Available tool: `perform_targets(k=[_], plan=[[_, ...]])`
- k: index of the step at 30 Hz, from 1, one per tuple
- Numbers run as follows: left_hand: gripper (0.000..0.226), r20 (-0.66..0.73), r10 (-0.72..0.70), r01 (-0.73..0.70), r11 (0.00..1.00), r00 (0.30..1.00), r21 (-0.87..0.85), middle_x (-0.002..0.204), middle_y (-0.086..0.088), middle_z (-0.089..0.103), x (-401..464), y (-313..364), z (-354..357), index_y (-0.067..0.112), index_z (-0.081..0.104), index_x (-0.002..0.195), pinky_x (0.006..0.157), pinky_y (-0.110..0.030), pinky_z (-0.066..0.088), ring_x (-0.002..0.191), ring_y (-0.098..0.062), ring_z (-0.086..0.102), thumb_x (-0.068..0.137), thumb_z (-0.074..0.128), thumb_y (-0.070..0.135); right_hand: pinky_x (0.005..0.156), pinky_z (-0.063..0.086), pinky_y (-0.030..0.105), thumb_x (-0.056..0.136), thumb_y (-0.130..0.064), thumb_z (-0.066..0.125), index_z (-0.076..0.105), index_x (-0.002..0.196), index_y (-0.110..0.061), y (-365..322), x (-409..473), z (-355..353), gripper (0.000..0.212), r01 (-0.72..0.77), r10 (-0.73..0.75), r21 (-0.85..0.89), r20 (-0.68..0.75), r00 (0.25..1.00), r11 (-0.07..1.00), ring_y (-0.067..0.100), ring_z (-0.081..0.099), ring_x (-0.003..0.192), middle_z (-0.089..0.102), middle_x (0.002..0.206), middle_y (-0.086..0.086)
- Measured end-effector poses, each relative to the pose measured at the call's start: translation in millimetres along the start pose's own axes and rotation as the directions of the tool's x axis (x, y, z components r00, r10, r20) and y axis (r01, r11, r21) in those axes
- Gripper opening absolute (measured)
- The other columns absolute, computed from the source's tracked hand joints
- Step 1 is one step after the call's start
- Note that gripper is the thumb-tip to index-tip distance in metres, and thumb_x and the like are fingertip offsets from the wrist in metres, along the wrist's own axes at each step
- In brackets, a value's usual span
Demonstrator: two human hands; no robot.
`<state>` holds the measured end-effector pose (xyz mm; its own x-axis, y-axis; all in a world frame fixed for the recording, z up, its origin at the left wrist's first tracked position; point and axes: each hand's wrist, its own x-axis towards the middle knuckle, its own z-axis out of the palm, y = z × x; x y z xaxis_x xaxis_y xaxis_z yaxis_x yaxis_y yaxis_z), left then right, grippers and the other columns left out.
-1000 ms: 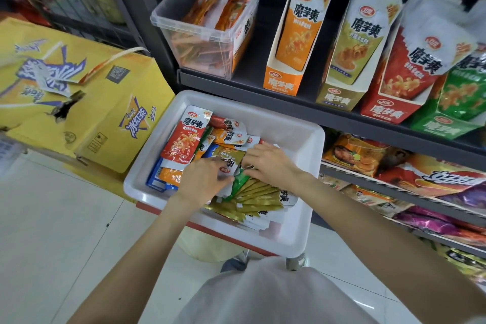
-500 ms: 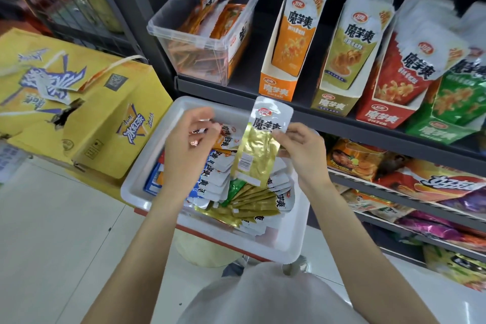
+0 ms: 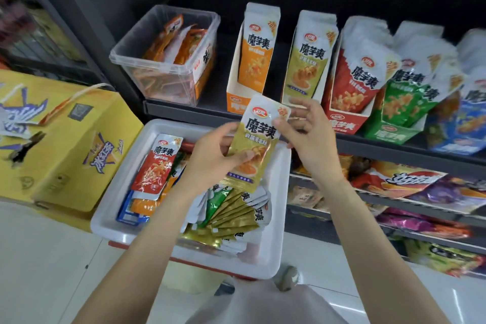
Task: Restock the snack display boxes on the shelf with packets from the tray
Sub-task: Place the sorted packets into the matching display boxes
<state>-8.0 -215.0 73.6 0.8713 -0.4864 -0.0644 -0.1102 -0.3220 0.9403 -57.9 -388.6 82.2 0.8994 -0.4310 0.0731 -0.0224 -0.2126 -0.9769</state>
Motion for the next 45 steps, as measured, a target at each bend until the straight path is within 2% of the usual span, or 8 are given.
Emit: perform_targets(k=[4,9,13,17,23,32,37,45], plan=[[0.052,0.118,0.148,-0.150,0.989,0.982,0.005,0.092,0.018,0.068,25.7,26.3,8.9,0.039,0.052,0.110,0.080,-0.020,0.053,0.086,0.003,0.066,0.077,0.075,0.005,0.055,0.055,0.033,0.084,-0.027,0.071,0.060,0.094,-0.029,-25.0,17.1,-33.9,0.015,0.168,-0.148,-0.201,0.111,0.983,0.965,0.009,0.062,0.061,0.066,0.083,-0.011],[0.053,-0.198,0.445,-0.417,0.893,0.873,0.171,0.115,0.012,0.061,72.8,48.6,19.5,0.020,0.052,0.129,0.084,-0.009,0.047,0.101,0.003,0.057,0.081,0.072,0.009,0.065,0.053,0.035,0.089,-0.033,0.065,0.057,0.087,-0.032,-50.5,43.1,-81.0,0.008,0.280,-0.381,-0.365,-0.244,0.892,0.888,0.013,0.064,0.072,0.062,0.078,-0.013],[0.048,-0.113,0.441,-0.385,0.862,0.890,0.328,0.120,0.008,0.058,102.9,35.9,28.5,0.015,0.053,0.128,0.080,-0.007,0.045,0.099,-0.001,0.054,0.084,0.070,0.014,0.061,0.052,0.041,0.092,-0.030,0.059,0.061,0.098,-0.018,-58.5,83.7,-96.6,0.013,0.290,-0.487,-0.545,-0.260,0.834,0.787,0.016,0.066,0.068,0.063,0.078,-0.007],[0.051,0.010,0.414,-0.362,0.784,0.910,0.505,0.123,-0.001,0.058,113.2,19.1,43.9,0.020,0.049,0.132,0.082,-0.029,0.053,0.104,-0.012,0.058,0.085,0.068,0.029,0.062,0.039,0.027,0.090,-0.028,0.061,0.064,0.103,-0.011,-54.9,129.8,-76.7,0.022,0.263,-0.519,-0.802,-0.068,0.852,0.537,0.025,0.064,0.074,0.068,0.084,0.007],[0.050,-0.011,0.403,-0.344,0.794,0.915,0.501,0.122,0.001,0.060,118.9,16.7,48.8,0.020,0.050,0.133,0.071,-0.012,0.044,0.085,-0.006,0.063,0.087,0.066,0.027,0.066,0.034,0.032,0.089,-0.033,0.062,0.054,0.118,-0.009,-36.9,160.1,-54.2,0.038,0.127,-0.363,-0.981,0.065,0.929,0.149,0.028,0.048,0.108,0.054,0.114,0.012],[0.030,-0.135,0.537,-0.430,0.781,0.833,0.453,0.095,0.012,0.063,92.7,9.2,38.4,0.019,0.061,0.119,0.061,-0.022,0.052,0.067,-0.001,0.057,0.089,0.063,0.026,0.053,0.037,0.024,0.084,-0.017,0.065,0.061,0.108,-0.012,-22.0,81.4,-40.6,0.025,0.386,-0.653,-0.828,0.032,0.757,0.407,0.018,0.055,0.081,0.059,0.092,0.004],[0.023,-0.232,0.481,-0.364,0.837,0.846,0.408,0.080,0.009,0.067,35.0,-61.5,9.0,0.018,0.067,0.104,0.057,-0.009,0.040,0.064,0.000,0.056,0.091,0.053,0.031,0.058,0.040,0.018,0.087,-0.020,0.063,0.061,0.110,-0.020,21.2,-7.2,6.3,0.022,0.377,-0.354,-0.604,0.163,0.921,0.702,0.004,0.051,0.070,0.058,0.079,-0.013],[0.033,0.001,0.215,-0.134,0.603,0.977,0.787,0.092,-0.004,0.070,-25.3,-156.9,-35.3,0.016,0.068,0.102,0.076,-0.039,0.054,0.086,-0.029,0.062,0.073,0.069,0.031,0.089,0.047,0.037,0.093,-0.012,0.047,0.053,0.126,-0.016,94.9,-9.2,88.5,0.033,0.417,0.048,-0.785,0.491,0.870,0.458,0.027,0.055,0.112,0.059,0.124,0.006]])
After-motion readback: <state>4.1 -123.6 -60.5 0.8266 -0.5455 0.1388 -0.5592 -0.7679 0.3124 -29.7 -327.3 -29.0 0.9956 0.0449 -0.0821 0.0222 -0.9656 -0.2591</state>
